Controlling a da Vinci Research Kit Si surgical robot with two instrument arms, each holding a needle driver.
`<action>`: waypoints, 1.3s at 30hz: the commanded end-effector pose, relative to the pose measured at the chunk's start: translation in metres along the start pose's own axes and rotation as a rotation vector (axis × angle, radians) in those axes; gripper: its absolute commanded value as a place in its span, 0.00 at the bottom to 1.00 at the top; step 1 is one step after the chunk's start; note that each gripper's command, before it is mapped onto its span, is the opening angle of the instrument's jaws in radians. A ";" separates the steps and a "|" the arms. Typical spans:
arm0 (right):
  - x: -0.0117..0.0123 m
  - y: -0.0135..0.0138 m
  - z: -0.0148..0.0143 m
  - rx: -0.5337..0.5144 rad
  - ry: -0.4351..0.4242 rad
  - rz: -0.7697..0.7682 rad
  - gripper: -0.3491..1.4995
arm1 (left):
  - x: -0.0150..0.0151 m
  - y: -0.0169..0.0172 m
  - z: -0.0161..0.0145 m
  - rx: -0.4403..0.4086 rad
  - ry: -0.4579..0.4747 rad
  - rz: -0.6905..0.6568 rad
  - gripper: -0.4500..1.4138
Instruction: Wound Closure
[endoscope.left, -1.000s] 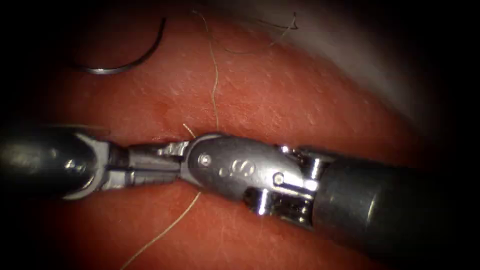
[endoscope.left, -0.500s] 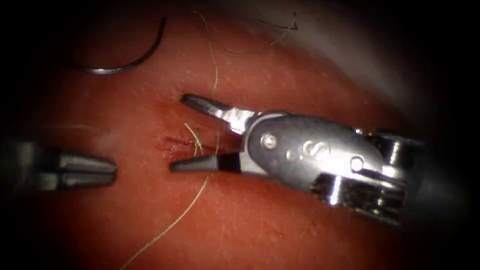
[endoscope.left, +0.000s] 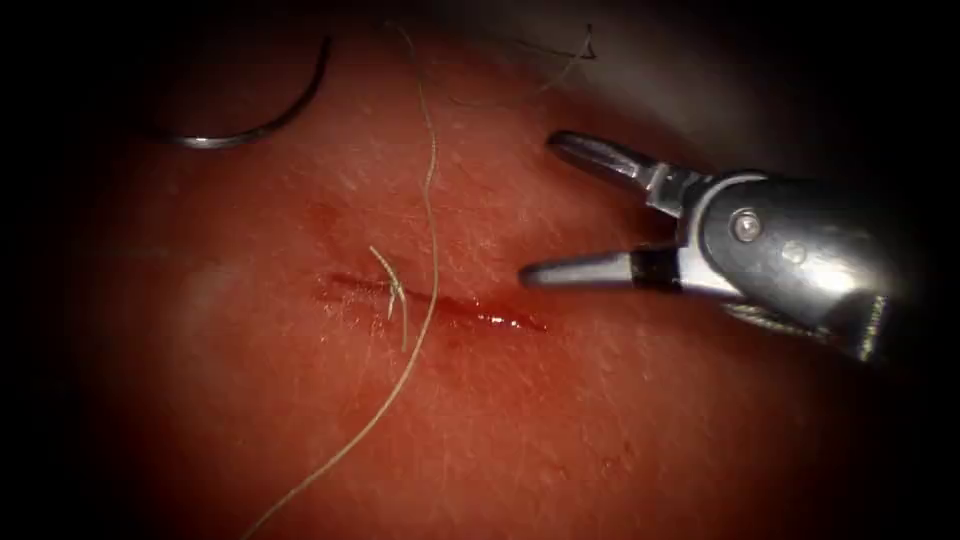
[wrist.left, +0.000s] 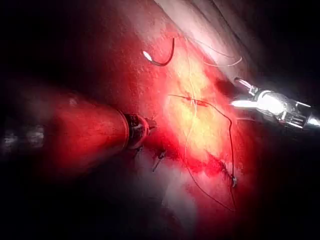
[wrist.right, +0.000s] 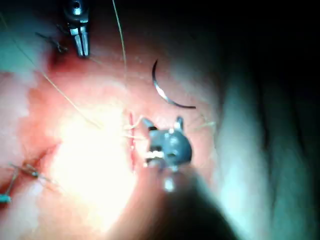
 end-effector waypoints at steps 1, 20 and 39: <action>-0.0002 0.0002 0.0005 0.001 0.003 0.000 0.99 | -0.0011 0.0001 0.0010 -0.004 0.000 -0.035 0.46; -0.0003 0.0010 0.0000 0.009 -0.005 0.005 0.99 | 0.0002 -0.0071 -0.0105 -0.013 -0.027 -0.227 0.66; -0.0004 0.0015 -0.0021 0.082 -0.079 -0.006 0.99 | 0.0168 -0.0043 0.0022 0.093 0.401 -0.124 0.60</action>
